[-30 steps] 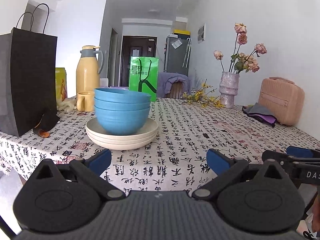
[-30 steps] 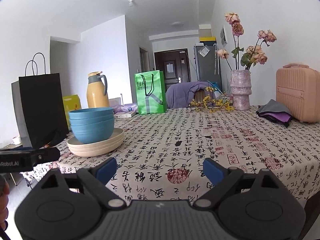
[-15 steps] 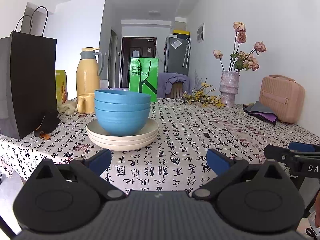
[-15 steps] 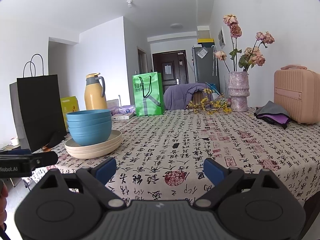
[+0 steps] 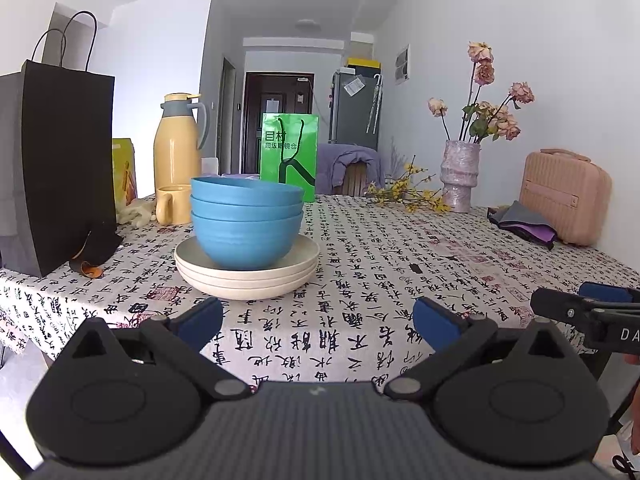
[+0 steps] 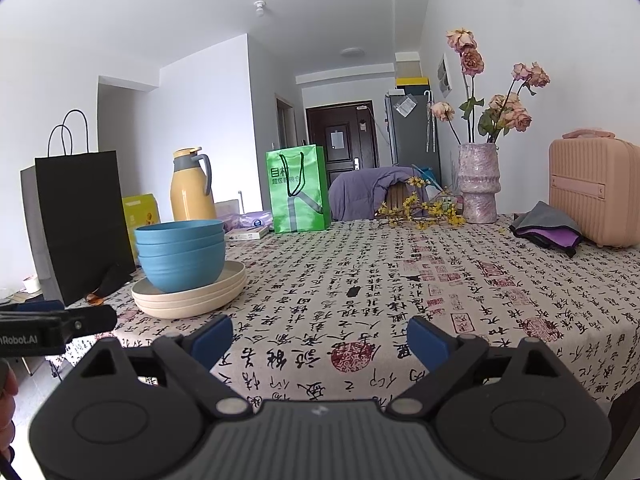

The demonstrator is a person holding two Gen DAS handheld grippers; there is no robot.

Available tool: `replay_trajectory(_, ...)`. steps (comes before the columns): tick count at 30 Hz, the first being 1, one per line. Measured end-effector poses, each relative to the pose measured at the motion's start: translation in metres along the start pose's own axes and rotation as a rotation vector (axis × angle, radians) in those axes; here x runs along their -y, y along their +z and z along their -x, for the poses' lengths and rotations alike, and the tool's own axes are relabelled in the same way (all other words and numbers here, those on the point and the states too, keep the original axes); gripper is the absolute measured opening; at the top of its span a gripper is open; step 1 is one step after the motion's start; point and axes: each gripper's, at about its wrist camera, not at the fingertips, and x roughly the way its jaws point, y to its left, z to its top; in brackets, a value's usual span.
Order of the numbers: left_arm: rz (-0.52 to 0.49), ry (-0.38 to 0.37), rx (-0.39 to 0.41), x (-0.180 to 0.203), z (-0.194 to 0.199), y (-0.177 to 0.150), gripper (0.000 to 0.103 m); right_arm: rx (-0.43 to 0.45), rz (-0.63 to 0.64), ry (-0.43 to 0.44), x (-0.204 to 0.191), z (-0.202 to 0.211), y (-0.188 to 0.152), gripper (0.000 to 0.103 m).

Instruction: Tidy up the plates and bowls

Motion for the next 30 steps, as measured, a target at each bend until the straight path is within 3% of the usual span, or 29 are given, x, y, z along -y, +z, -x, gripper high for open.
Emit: replay_trajectory(30, -0.007, -0.002, -0.004, -0.0010, -0.0006, -0.0024, 0.103, 0.004, 0.001, -0.007, -0.0001, 0.0022, -0.0003, 0.094)
